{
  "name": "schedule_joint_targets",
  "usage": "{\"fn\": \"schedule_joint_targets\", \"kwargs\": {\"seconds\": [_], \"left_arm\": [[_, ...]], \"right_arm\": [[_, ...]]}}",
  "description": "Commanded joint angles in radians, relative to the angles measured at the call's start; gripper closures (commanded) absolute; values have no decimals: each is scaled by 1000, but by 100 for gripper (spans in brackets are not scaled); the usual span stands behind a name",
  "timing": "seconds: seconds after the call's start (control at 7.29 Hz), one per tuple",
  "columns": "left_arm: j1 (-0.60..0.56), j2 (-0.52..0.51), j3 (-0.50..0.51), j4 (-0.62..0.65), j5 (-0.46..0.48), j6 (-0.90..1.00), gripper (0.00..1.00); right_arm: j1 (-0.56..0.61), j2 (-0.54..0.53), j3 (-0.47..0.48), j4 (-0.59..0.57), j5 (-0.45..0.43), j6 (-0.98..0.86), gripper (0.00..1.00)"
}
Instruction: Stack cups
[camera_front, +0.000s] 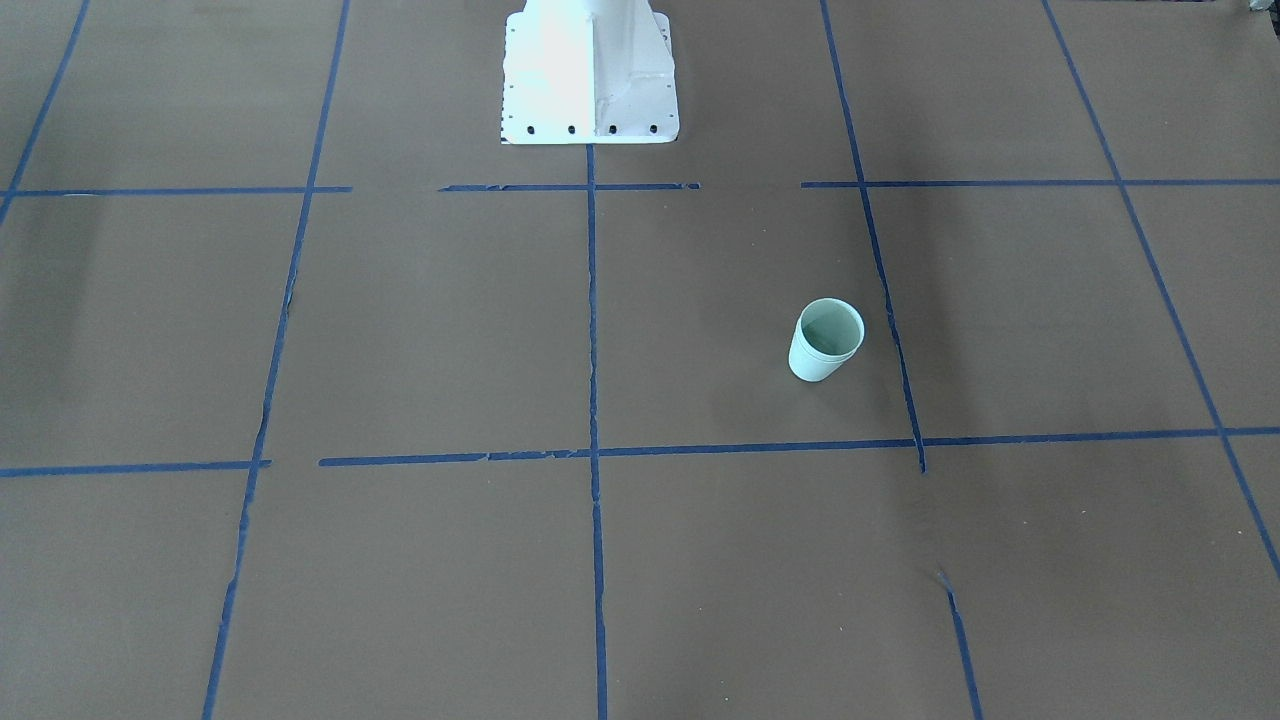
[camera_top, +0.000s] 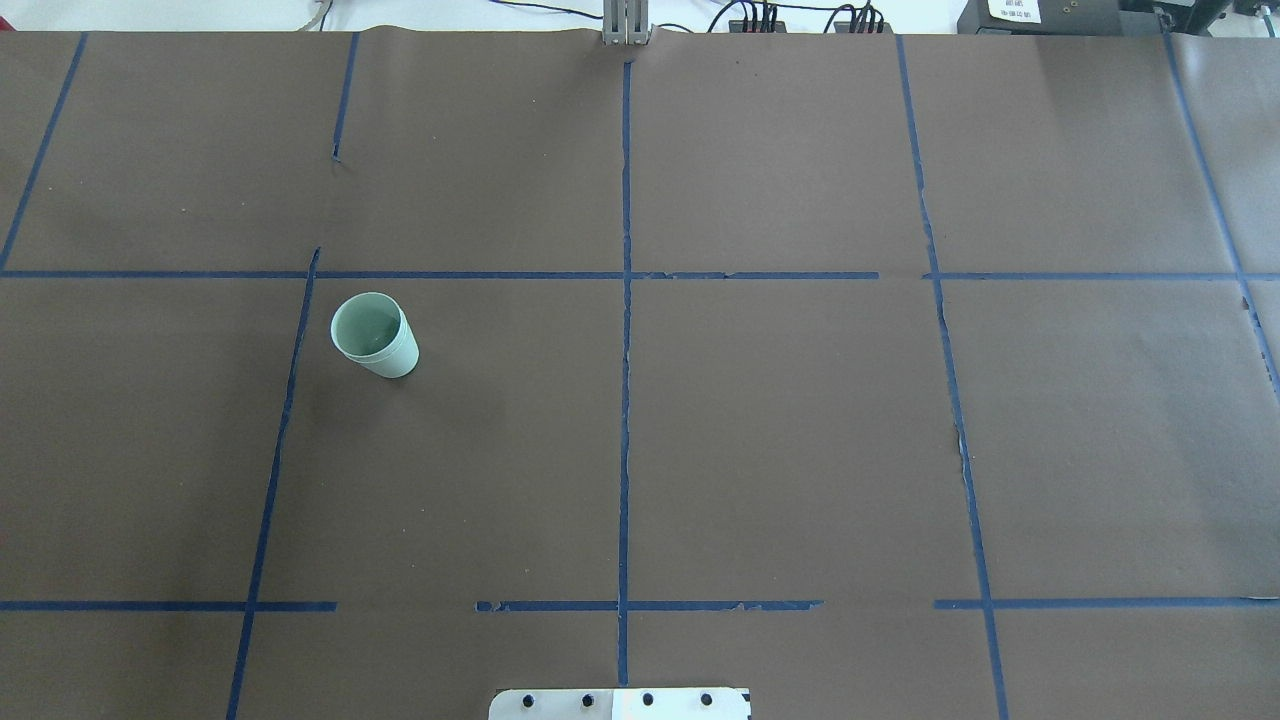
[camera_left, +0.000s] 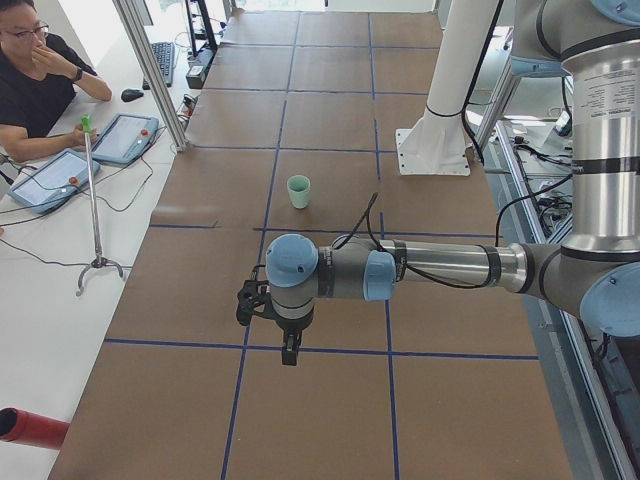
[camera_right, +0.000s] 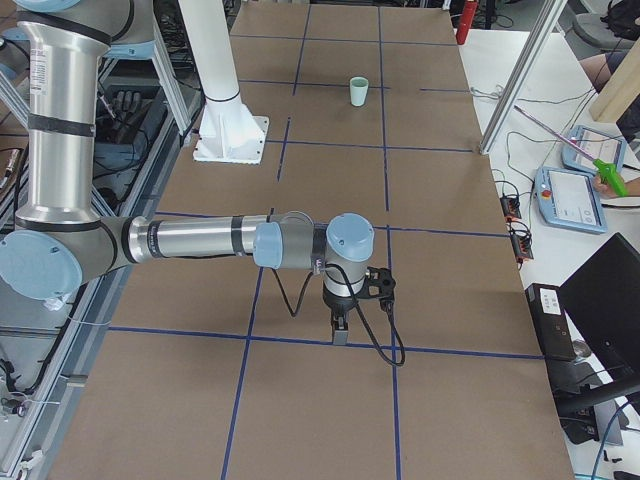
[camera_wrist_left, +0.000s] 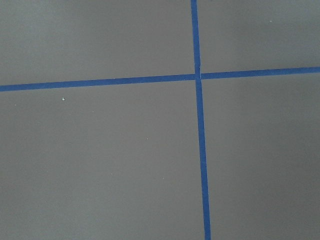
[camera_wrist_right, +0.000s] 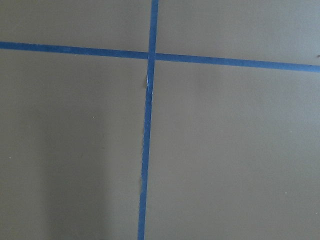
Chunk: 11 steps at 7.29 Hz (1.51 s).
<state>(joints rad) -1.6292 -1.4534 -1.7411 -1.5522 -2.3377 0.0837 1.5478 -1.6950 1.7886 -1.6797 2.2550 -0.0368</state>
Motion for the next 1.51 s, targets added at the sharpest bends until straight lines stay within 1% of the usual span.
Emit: {"fn": "schedule_joint_targets", "kwargs": {"seconds": [0.0,1.37], "left_arm": [[0,-1,-3,7,3,2,0],[0,2,-5,21,3,7,0]], "right_arm": [[-2,0,0,0,1,0,0],[0,0,0,0,1,0,0]]}}
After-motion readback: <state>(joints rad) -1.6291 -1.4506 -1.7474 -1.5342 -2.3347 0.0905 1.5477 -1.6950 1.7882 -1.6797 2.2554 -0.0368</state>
